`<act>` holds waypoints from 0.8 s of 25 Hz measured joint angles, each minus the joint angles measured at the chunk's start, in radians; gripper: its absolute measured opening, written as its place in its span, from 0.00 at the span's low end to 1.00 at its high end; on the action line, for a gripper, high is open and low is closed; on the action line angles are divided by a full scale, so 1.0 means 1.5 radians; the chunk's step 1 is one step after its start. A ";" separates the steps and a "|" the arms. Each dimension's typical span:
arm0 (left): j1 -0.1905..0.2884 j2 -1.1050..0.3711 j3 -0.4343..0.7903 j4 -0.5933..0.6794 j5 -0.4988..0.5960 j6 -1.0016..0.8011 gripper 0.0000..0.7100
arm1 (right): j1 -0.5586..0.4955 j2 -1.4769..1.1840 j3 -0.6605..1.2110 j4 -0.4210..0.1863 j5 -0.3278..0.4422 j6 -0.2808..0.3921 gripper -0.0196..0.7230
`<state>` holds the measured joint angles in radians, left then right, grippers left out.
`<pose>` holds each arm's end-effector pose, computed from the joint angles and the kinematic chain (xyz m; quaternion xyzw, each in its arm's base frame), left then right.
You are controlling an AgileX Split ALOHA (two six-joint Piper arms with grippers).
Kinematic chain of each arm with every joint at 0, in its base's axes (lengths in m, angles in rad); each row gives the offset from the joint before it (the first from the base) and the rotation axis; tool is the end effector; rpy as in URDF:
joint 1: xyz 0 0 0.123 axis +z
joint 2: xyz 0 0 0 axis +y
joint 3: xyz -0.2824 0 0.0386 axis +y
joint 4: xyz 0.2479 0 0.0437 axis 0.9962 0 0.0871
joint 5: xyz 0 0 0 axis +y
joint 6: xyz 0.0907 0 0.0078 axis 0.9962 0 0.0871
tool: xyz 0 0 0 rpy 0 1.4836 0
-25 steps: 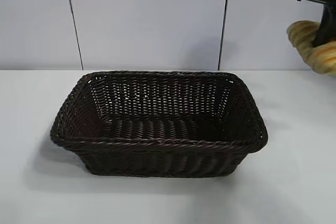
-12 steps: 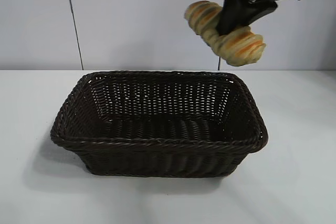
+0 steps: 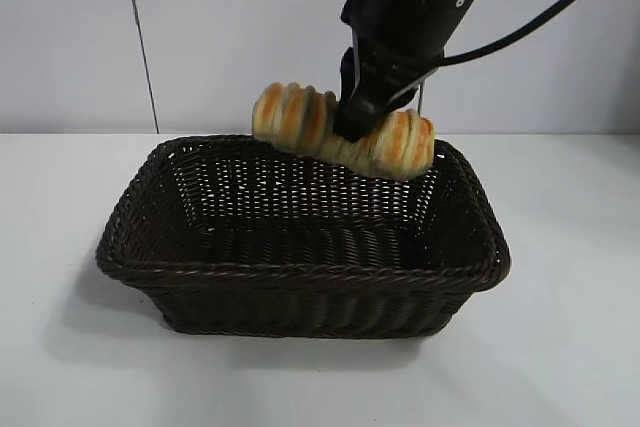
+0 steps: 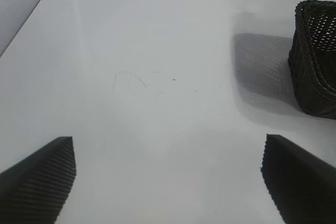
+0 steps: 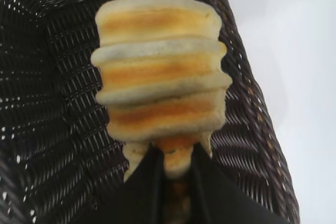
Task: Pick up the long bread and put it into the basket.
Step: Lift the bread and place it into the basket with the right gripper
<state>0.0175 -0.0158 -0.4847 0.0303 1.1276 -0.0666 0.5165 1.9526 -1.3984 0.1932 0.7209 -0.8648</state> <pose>-0.0085 0.0023 0.2676 -0.0377 0.8692 0.0030 0.4931 0.3501 0.2121 0.1939 -0.5770 0.7908 0.0423 0.1997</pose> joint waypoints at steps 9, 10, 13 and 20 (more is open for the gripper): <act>0.000 0.000 0.000 0.000 0.000 0.000 0.98 | 0.000 0.035 0.000 0.014 -0.011 0.000 0.13; 0.000 0.000 0.000 0.000 0.000 0.000 0.98 | 0.000 0.034 0.000 0.017 -0.011 0.000 0.16; 0.000 0.000 0.000 0.000 0.000 0.000 0.98 | 0.000 0.027 0.000 0.021 -0.014 0.004 0.41; 0.000 0.000 0.000 0.000 0.000 0.000 0.98 | 0.000 0.008 -0.009 0.022 -0.003 0.024 0.94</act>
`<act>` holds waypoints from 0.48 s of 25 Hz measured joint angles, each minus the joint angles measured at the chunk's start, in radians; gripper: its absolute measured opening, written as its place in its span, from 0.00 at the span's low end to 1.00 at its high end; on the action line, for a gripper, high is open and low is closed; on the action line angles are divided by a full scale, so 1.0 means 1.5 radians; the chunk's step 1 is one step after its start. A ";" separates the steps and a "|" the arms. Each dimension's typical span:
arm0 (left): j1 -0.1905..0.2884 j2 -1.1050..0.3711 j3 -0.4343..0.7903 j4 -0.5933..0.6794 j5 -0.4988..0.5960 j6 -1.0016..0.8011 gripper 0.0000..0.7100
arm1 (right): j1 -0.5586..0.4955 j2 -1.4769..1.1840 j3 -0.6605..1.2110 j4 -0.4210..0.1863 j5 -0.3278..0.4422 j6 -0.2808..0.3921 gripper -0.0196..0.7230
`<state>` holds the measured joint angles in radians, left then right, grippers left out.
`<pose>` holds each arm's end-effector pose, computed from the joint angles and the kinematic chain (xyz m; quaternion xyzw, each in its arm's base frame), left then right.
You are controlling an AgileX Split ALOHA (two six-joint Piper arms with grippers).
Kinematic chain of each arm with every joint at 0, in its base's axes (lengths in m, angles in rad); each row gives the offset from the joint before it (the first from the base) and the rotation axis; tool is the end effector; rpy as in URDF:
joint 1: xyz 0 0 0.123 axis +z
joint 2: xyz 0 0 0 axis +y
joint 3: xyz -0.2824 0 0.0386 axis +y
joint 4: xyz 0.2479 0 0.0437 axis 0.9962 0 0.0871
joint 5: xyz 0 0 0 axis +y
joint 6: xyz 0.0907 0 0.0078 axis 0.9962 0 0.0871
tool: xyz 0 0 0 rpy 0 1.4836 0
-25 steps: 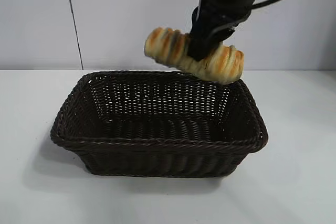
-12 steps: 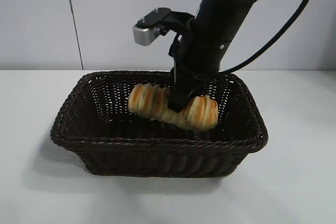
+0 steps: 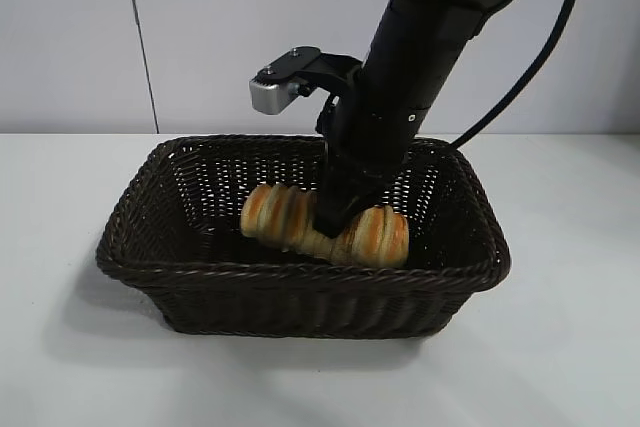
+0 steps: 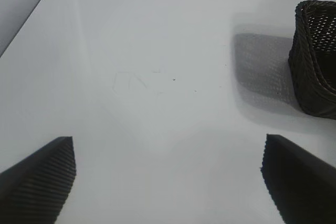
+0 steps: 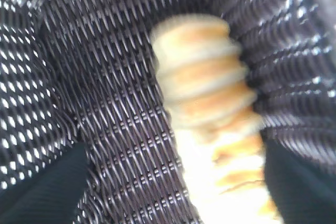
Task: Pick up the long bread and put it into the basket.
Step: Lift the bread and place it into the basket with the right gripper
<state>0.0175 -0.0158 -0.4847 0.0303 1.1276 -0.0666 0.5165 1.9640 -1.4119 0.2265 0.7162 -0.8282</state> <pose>-0.0085 0.0023 0.2676 -0.0377 0.8692 0.0030 0.4931 0.3525 0.2156 0.1934 -0.5529 0.8058 0.0583 0.2039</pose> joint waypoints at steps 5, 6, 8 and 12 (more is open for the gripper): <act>0.000 0.000 0.000 0.000 0.000 0.000 0.98 | 0.000 0.000 -0.092 0.000 0.076 0.100 0.95; 0.000 0.000 0.000 0.000 0.000 0.000 0.98 | 0.000 0.000 -0.125 -0.003 0.095 0.129 0.96; 0.000 0.000 0.000 0.000 0.000 0.000 0.98 | 0.000 0.000 -0.191 -0.019 0.133 0.191 0.96; 0.000 0.000 0.000 0.000 0.000 0.000 0.98 | 0.000 -0.002 -0.306 -0.098 0.207 0.329 0.96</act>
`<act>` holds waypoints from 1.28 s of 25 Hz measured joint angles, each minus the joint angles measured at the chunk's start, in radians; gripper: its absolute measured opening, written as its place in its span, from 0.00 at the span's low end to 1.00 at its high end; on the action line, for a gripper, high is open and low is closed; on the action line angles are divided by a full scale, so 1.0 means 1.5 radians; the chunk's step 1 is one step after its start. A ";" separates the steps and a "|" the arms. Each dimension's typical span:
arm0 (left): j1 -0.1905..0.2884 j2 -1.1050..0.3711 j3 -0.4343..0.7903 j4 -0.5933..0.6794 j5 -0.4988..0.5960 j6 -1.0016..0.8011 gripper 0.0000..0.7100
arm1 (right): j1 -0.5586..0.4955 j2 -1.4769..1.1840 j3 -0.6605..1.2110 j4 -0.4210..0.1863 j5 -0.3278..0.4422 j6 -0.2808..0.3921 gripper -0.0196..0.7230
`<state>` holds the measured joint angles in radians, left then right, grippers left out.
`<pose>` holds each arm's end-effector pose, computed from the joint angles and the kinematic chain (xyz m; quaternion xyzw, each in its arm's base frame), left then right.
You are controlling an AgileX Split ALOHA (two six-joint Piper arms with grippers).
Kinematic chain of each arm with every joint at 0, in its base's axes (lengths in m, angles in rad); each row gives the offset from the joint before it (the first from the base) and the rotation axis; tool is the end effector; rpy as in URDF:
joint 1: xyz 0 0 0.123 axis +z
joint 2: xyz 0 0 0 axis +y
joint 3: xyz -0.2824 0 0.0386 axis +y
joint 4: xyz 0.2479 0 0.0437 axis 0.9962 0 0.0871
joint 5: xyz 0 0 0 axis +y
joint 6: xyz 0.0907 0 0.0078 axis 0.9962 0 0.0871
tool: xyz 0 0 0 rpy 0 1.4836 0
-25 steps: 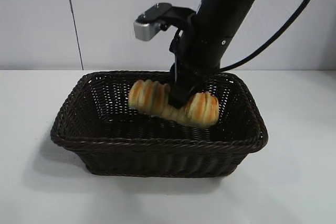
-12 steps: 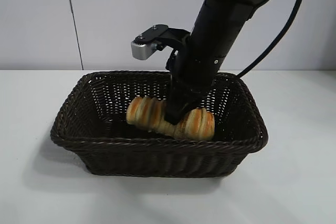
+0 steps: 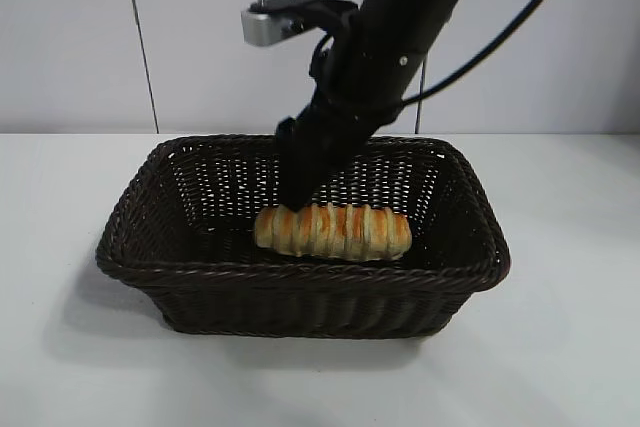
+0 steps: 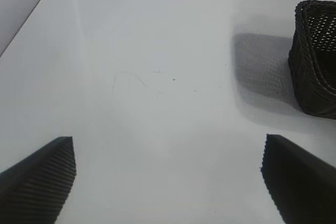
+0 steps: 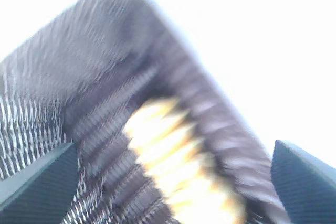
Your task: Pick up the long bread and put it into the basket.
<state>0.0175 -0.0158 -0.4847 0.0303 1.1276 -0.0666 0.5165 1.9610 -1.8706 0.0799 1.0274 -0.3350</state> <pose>-0.0085 0.0023 0.2676 -0.0377 0.8692 0.0030 0.4931 0.3801 0.2230 0.3127 -0.3879 0.8815 0.0625 0.2620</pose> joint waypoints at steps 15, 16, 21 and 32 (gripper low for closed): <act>0.000 0.000 0.000 0.000 0.000 0.000 0.98 | -0.220 -0.001 -0.065 -0.099 0.124 0.139 0.96; 0.000 0.000 0.000 0.000 0.000 0.000 0.98 | -0.248 -0.001 -0.065 -0.099 0.126 0.139 0.96; 0.000 0.000 0.000 0.000 0.000 0.000 0.98 | -0.375 -0.001 -0.065 -0.103 0.138 0.138 0.96; 0.000 0.000 0.000 0.000 0.000 0.000 0.98 | -0.475 -0.015 -0.065 -0.070 0.142 0.124 0.96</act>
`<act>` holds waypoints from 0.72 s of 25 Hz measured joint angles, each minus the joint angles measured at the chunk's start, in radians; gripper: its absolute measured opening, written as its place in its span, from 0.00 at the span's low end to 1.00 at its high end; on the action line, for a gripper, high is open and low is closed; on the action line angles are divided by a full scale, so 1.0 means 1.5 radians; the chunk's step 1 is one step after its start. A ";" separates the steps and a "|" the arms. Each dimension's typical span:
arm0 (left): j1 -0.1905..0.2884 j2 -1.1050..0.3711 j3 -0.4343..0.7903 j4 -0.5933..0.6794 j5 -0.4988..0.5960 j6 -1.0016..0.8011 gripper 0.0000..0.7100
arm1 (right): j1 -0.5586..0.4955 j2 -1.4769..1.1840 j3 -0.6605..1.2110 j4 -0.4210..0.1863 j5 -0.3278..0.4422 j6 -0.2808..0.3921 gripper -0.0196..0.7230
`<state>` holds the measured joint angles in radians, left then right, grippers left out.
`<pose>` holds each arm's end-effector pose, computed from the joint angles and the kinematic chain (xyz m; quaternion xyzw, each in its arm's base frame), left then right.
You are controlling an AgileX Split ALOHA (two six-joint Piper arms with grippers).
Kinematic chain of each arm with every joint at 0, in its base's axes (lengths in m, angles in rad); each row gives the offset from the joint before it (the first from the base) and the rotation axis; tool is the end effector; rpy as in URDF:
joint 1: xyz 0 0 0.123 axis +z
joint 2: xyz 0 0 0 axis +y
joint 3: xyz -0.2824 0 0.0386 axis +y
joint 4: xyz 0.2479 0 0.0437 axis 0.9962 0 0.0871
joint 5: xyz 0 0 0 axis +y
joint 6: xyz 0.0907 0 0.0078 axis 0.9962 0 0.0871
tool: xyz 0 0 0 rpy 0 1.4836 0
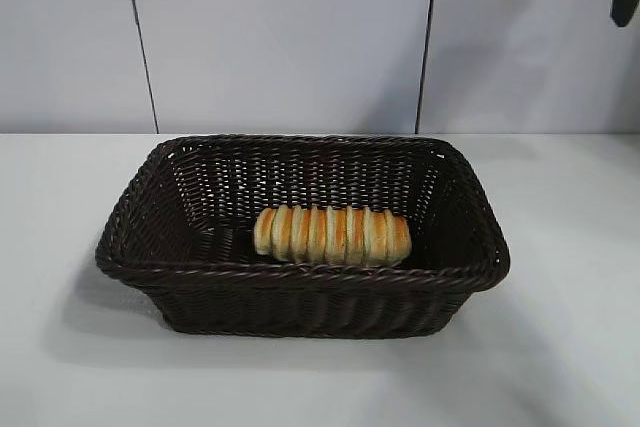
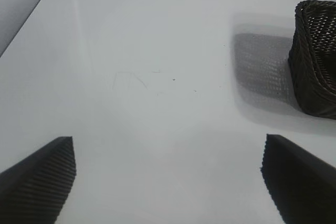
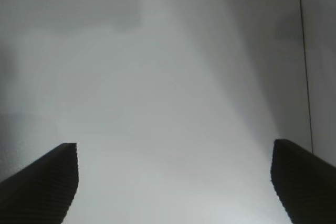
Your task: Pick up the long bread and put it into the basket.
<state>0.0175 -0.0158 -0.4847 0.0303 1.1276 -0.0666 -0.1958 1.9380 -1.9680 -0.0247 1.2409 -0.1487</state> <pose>-0.0085 0.0023 0.2676 -0.0377 0.8692 0.0030 0.4931 0.4146 -0.0844 0.3417 0.0216 0.9748 -0.0501 0.2163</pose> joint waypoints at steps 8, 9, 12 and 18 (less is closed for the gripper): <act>0.000 0.000 0.000 0.000 0.000 0.000 0.98 | 0.000 -0.184 0.002 0.007 0.004 0.011 0.96; 0.000 0.000 0.000 0.000 0.000 0.000 0.98 | 0.000 -0.212 0.008 0.007 0.005 0.015 0.96; 0.000 0.000 0.000 0.000 0.000 0.000 0.98 | 0.000 -0.314 0.040 0.007 0.012 0.021 0.96; 0.000 0.000 0.000 0.000 0.000 0.000 0.98 | 0.000 -0.540 0.163 -0.007 0.016 0.027 0.96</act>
<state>0.0175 -0.0158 -0.4847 0.0303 1.1276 -0.0666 -0.1958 1.1280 -1.7236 -0.0353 1.2651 -0.1075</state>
